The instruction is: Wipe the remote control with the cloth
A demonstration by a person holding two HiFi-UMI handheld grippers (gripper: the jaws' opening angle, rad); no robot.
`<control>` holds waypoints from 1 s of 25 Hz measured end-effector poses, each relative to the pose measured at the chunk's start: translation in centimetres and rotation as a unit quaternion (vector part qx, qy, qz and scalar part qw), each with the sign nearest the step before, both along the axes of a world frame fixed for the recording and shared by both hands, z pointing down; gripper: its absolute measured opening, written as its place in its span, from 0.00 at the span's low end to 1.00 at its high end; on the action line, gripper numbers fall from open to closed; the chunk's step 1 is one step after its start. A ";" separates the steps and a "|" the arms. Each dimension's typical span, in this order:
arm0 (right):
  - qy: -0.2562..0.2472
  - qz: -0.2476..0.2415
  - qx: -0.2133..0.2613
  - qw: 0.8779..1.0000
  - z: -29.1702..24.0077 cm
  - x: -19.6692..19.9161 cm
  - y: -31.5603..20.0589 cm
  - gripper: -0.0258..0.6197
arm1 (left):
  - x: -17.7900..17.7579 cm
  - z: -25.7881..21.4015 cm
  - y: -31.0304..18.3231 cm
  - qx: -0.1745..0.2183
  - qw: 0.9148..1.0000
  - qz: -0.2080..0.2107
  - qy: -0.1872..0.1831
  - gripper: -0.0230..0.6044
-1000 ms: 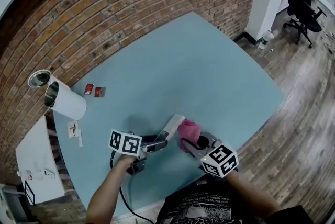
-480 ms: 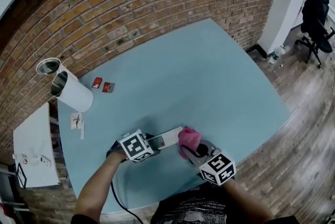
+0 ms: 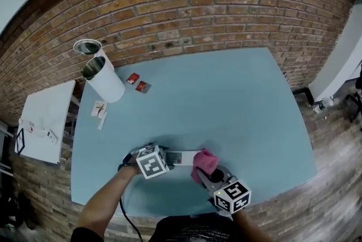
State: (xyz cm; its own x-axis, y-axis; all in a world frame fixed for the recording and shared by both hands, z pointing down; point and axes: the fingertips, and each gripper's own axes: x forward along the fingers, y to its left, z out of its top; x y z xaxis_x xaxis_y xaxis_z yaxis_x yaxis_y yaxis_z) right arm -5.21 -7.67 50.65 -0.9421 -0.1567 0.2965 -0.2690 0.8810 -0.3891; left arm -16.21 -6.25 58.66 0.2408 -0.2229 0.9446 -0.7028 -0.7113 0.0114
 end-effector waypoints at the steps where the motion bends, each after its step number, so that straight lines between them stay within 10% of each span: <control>1: -0.003 -0.007 -0.005 1.000 -0.1 0.1 0.0 0.14 | 0.0 -0.6 0.1 0.012 0.999 -0.030 0.012 0.53; 5: -0.021 -0.034 -0.017 0.999 -0.8 -0.2 -0.2 0.14 | 0.8 -3.8 0.5 0.071 0.982 -0.155 0.076 0.52; 12: -0.024 -0.058 -0.004 0.998 -1.8 -1.7 -0.3 0.14 | 2.8 -8.4 2.7 0.177 0.921 -0.306 0.162 0.45; 14: -0.021 -0.059 0.006 0.998 -2.2 -2.1 0.2 0.14 | 2.4 -9.7 3.0 0.222 0.901 -0.341 0.154 0.18; 15: -0.020 -0.059 0.011 0.998 -2.4 -2.3 0.5 0.14 | 2.3 -10.2 3.3 0.240 0.891 -0.355 0.152 0.04; 25: 0.005 -0.029 0.051 0.998 -4.2 -2.3 5.6 0.14 | 3.9 -11.8 7.1 0.293 0.842 -0.412 0.189 0.03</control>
